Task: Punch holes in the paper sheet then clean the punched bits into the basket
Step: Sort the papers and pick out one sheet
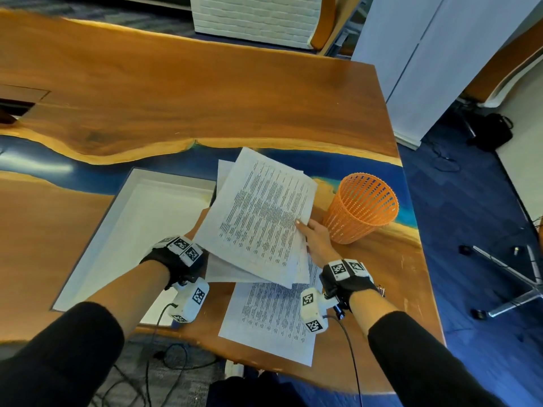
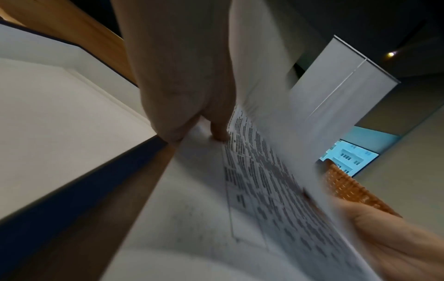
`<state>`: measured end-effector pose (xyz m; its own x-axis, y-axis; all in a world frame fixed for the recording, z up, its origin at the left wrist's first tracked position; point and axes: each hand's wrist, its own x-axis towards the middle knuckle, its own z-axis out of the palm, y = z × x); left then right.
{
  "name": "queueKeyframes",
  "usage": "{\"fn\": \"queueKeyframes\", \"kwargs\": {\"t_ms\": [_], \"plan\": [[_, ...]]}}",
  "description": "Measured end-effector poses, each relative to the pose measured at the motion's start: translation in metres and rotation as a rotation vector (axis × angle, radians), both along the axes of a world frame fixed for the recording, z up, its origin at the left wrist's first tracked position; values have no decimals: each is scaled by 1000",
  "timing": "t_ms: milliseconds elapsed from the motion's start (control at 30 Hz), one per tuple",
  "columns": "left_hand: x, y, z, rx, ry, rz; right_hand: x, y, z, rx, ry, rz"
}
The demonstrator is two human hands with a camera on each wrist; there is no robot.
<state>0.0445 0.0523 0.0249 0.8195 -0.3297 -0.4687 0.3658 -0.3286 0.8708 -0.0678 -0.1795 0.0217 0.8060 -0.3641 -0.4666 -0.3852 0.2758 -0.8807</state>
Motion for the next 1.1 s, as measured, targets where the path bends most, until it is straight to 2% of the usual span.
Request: {"fn": "queueKeyframes", "kwargs": {"t_ms": [100, 200, 267, 400, 567, 700, 867, 1100], "plan": [[4, 1, 1, -22, 20, -28, 0, 1, 0, -78, -1, 22], [3, -2, 3, -142, 96, -43, -3, 0, 0, -181, -27, 19], [2, -4, 6, -163, 88, -48, -4, -1, 0, -172, -46, 1], [-1, -8, 0, -48, -225, -46, 2, 2, -1, -273, -55, -5], [-9, -22, 9, -180, -501, 69, 14, 11, 10, -419, -130, -94], [-11, -33, 15, -243, -543, 125, 19, 20, 22, -444, -226, -155], [-14, -36, 15, -270, -590, 79, 16, 18, 23, -479, -318, -163], [-6, -43, 17, -249, -614, 105, 23, 17, 28, -542, -293, -181]]}}
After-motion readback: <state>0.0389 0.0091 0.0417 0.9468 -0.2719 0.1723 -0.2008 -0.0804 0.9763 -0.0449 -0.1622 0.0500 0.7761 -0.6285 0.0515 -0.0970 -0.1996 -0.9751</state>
